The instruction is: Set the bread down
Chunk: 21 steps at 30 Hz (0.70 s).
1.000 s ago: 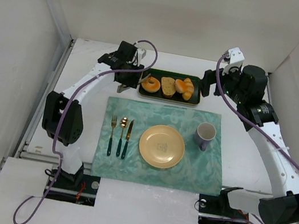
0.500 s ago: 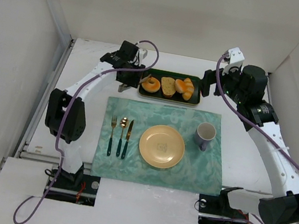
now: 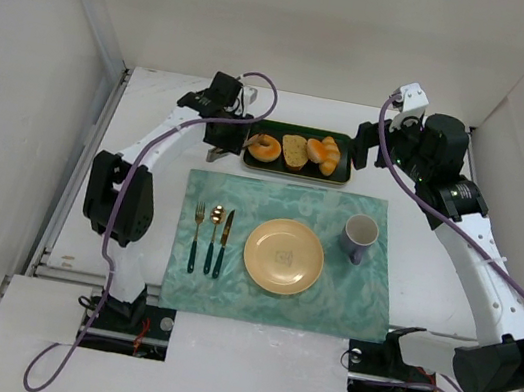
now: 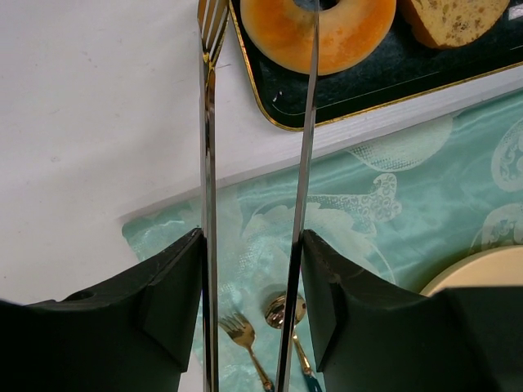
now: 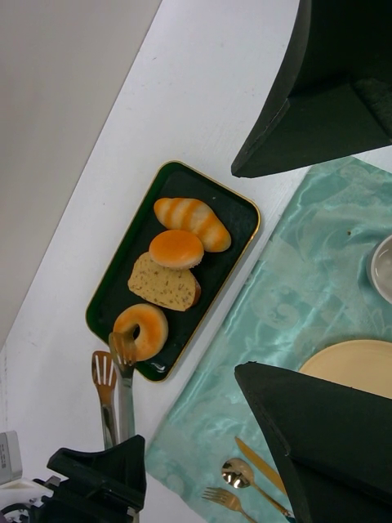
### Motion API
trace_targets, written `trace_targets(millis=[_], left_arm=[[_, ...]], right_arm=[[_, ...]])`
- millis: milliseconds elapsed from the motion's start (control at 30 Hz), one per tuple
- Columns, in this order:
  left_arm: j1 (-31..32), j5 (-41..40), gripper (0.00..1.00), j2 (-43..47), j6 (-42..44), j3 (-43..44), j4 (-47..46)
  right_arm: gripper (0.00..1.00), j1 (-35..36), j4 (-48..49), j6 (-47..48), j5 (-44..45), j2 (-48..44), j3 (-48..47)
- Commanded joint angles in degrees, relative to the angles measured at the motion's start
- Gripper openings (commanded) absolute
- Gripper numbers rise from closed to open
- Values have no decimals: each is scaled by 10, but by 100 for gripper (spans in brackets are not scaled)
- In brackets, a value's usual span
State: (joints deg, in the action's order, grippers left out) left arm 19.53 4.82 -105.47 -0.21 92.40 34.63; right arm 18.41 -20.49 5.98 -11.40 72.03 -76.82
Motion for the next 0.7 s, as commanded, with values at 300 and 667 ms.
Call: trace_targets(millis=[300,667], left_arm=[[-13,37,46,-21,7,47,8],[-13,43,46,-16,13,47,13]], right_arm=[[100,-2,28,-6,-1,-8,-1],[100,-2,28,-6,4,-14,4]])
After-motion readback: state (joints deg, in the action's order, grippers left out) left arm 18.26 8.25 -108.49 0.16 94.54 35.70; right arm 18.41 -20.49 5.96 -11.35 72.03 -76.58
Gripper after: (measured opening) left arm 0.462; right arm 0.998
